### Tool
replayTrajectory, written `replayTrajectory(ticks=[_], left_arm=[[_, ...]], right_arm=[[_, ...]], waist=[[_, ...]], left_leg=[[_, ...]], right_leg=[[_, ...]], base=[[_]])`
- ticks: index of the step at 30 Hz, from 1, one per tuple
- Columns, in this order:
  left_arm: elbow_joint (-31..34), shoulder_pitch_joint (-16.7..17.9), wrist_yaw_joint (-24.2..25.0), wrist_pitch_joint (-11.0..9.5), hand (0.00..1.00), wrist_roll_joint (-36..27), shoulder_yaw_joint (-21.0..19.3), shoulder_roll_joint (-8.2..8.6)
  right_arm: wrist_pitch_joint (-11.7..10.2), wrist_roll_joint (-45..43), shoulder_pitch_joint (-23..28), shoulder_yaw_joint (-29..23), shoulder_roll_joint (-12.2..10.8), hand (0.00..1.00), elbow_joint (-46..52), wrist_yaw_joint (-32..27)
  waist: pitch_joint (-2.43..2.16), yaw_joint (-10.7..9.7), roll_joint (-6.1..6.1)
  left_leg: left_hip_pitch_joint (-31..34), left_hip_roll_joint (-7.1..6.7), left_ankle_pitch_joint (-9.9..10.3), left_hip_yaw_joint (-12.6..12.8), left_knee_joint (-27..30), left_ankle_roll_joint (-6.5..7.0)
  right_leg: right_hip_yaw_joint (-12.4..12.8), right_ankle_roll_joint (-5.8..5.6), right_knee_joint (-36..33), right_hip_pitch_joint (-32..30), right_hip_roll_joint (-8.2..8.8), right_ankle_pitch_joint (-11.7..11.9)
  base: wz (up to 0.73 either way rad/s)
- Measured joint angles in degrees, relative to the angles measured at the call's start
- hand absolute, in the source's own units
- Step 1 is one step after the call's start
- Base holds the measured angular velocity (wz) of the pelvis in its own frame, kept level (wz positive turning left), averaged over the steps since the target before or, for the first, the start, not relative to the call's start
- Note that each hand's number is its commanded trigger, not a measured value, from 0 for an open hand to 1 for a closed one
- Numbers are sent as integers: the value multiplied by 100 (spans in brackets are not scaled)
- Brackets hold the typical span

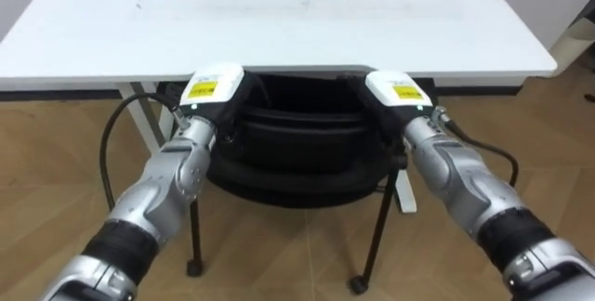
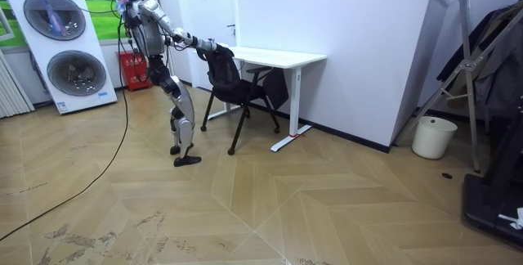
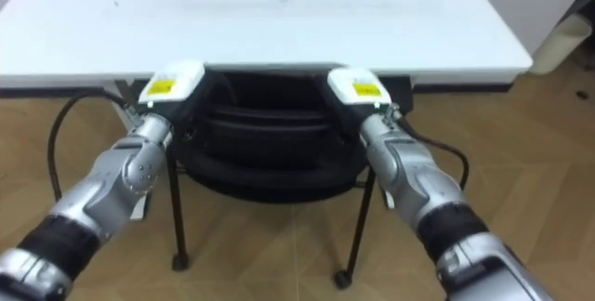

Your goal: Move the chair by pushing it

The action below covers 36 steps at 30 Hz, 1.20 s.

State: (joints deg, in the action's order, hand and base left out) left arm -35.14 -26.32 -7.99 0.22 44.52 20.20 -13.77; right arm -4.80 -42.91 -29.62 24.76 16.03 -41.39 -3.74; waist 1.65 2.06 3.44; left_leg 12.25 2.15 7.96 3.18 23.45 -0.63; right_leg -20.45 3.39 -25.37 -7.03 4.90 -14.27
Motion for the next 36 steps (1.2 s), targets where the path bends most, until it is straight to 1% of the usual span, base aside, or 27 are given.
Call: replayTrajectory(ticks=[1,2,3,4,5,6,7,8,9,10,11,12,13,14,15,17,18,22,26,28,30,31,32,33,34,35,36], left_arm=[[87,32,48,43,0,-8,-5,11],[346,165,134,119,0,-68,-27,11],[553,300,146,146,0,-257,-36,18],[640,381,149,151,0,-340,-59,30],[820,578,158,155,0,-464,-103,52],[949,771,186,154,0,-485,-122,75],[997,839,201,155,0,-484,-132,89],[1085,967,209,160,0,-476,-154,116],[1217,1128,206,159,0,-428,-183,123],[1294,1218,205,159,0,-419,-185,121],[1437,1388,195,146,0,-415,-190,109],[1526,1523,181,90,0,-419,-191,100],[1565,1579,179,66,0,-421,-191,99],[1601,1693,133,11,0,-447,-189,109],[1603,1799,68,-51,0,-447,-186,121],[1605,1896,69,-115,0,-443,-186,130],[1614,1937,64,-174,0,-440,-187,128],[1668,2008,-12,-239,0,-430,-188,132],[1836,2026,34,-189,0,-427,-218,115],[1953,2034,114,-185,0,-372,-290,102],[2154,2059,227,-199,0,-366,-476,24],[2229,2068,239,-199,0,-343,-529,-1],[2397,2097,246,-200,0,-322,-632,-59],[2520,2097,246,-200,0,-273,-722,-114],[2541,2097,246,-208,0,-209,-759,-161],[2605,2097,245,-227,0,-204,-894,-248],[2740,2125,256,-303,0,-179,-980,-415]], right_arm=[[42,7,52,-24,3,0,107,40],[151,28,213,-85,4,0,394,85],[219,34,377,-159,7,0,619,98],[241,34,467,-190,5,0,717,102],[256,45,691,-260,5,0,928,107],[292,65,931,-324,3,0,1117,119],[293,67,1026,-359,0,0,1184,119],[297,62,1199,-403,0,0,1341,124],[289,60,1348,-423,4,0,1485,113],[292,60,1443,-428,9,0,1572,106],[299,63,1622,-452,12,0,1741,83],[278,61,1808,-519,12,0,1888,54],[266,60,1902,-545,13,0,1950,10],[196,59,2106,-583,14,0,1981,-132],[109,58,2241,-592,15,0,1995,-268],[44,28,2364,-610,29,0,2049,-388],[6,13,2438,-646,36,0,2141,-436],[-183,22,2565,-810,15,0,2190,-510],[-217,247,2598,-964,7,0,2353,-461],[-212,404,2680,-1161,6,0,2499,-394],[-199,567,2687,-1510,35,0,2686,-228],[-169,642,2693,-1576,53,0,2788,-198],[-134,691,2701,-1724,156,0,3071,-166],[-134,694,2700,-1772,359,0,3203,-145],[-134,692,2701,-1832,440,0,3318,-103],[-141,734,2701,-1967,601,0,3595,-42],[-180,944,2701,-2283,790,0,3952,-54]], waist=[[-13,-1,-6],[-41,5,-5],[-53,-15,-8],[-61,-22,-8],[-88,-28,-8],[-159,-20,-14],[-177,-21,-14],[-189,-16,-23],[-192,-17,-32],[-199,-17,-37],[-204,-16,-40],[-210,-19,-58],[-219,-19,-71],[-224,-29,-100],[-223,-45,-135],[-232,-48,-175],[-229,-47,-189],[-218,-47,-191],[-203,-56,-193],[-195,-80,-182],[-192,-132,-183],[-188,-158,-186],[-155,-201,-203],[-137,-260,-202],[-137,-322,-201],[-122,-394,-193],[-102,-393,-190]], left_leg=[[-2,-4,-31,-2,-59,1],[-29,-15,-109,-1,-211,6],[-96,-32,-189,3,-363,28],[-154,-45,-212,-2,-435,26],[-291,-73,-237,-2,-577,34],[-397,-86,-238,3,-664,34],[-458,-90,-237,15,-699,34],[-577,-92,-229,76,-785,43],[-702,-96,-229,96,-853,43],[-762,-96,-229,103,-908,43],[-889,-102,-228,122,-1010,45],[-977,-104,-218,123,-1075,55],[-1007,-107,-209,123,-1095,59],[-1102,-124,-190,123,-1139,66],[-1217,-166,-170,123,-1207,76],[-1311,-187,-115,123,-1221,92],[-1351,-194,-92,124,-1221,102],[-1425,-201,-70,142,-1251,111],[-1385,-202,-71,179,-1258,115],[-1349,-202,-72,185,-1255,117],[-1245,-188,-81,256,-1248,129],[-1210,-185,-86,290,-1246,135],[-1163,-182,-91,318,-1237,144],[-1153,-187,-94,346,-1237,153],[-1134,-189,-98,367,-1237,160],[-1097,-183,-106,386,-1237,172],[-1050,-156,-105,447,-1226,172]], right_leg=[[-12,1,64,3,-10,32],[-12,0,192,12,-31,99],[-13,19,314,60,-43,170],[-15,34,379,108,-48,207],[-12,36,471,229,-44,232],[-4,14,560,338,-50,231],[-1,3,607,396,-51,231],[19,-20,704,505,-64,239],[39,-40,817,622,-78,257],[43,-53,875,680,-85,265],[43,-71,972,799,-88,273],[29,-96,1079,911,-97,286],[21,-107,1117,952,-98,288],[9,-139,1232,1075,-110,306],[9,-167,1340,1213,-118,319],[11,-209,1394,1315,-113,303],[9,-225,1421,1362,-109,295],[16,-252,1472,1402,-103,299],[74,-258,1468,1340,-105,316],[90,-261,1462,1293,-103,326],[187,-251,1431,1188,-122,385],[203,-249,1419,1144,-122,395],[242,-250,1391,1072,-118,415],[274,-256,1369,1042,-113,423],[276,-259,1357,1019,-108,424],[292,-268,1350,974,-112,432],[364,-261,1348,896,-137,462]], base=[[0],[0],[0],[3],[3],[0],[-3],[-7],[-8],[-7],[0],[0],[6],[3],[0],[0],[0],[-1],[-6],[-6],[-19],[-20],[-17],[-13],[-7],[-14],[-23]])
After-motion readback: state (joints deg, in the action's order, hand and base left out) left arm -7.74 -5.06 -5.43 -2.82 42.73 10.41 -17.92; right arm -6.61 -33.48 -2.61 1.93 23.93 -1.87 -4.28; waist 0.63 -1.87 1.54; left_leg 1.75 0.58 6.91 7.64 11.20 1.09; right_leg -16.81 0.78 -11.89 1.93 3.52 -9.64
